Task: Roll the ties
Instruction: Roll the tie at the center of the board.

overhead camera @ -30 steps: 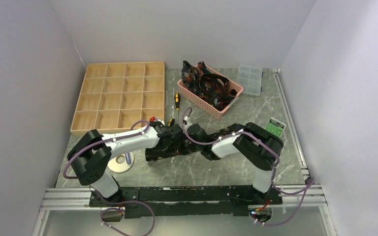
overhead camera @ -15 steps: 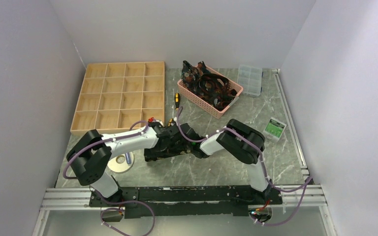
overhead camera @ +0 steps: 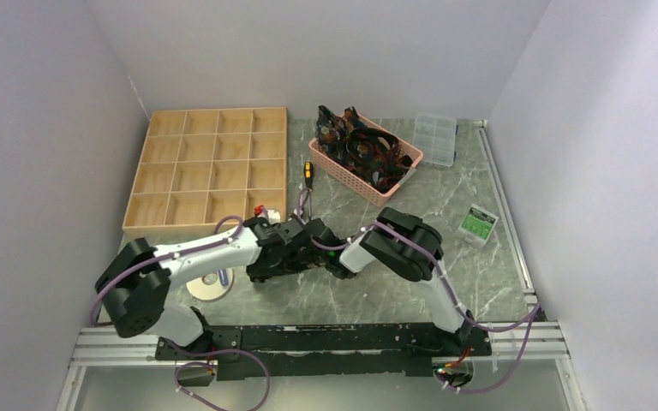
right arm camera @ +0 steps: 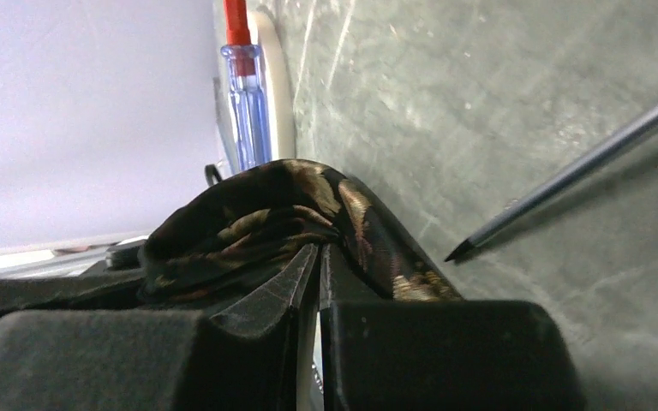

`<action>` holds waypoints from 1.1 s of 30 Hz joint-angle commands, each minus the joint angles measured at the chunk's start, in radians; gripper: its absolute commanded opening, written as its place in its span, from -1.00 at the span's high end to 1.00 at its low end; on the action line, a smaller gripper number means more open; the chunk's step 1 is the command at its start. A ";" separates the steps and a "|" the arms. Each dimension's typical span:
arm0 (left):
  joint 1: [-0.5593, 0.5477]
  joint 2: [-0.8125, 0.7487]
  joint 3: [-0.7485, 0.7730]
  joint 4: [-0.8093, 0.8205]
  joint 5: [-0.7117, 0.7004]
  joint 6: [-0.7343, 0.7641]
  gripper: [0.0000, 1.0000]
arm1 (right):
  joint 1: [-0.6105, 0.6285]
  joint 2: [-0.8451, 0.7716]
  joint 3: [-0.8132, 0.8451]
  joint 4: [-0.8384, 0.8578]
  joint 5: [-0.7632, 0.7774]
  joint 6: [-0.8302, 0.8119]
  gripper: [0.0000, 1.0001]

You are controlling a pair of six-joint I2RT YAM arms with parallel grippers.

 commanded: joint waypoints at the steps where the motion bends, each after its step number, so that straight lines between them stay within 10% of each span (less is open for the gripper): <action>1: -0.015 -0.112 -0.035 0.211 0.071 0.111 0.94 | 0.001 0.083 0.003 0.187 -0.128 0.115 0.80; 33: -0.023 0.086 -0.005 0.360 0.140 0.241 0.88 | -0.095 -0.656 -0.360 -0.518 0.418 -0.299 -0.02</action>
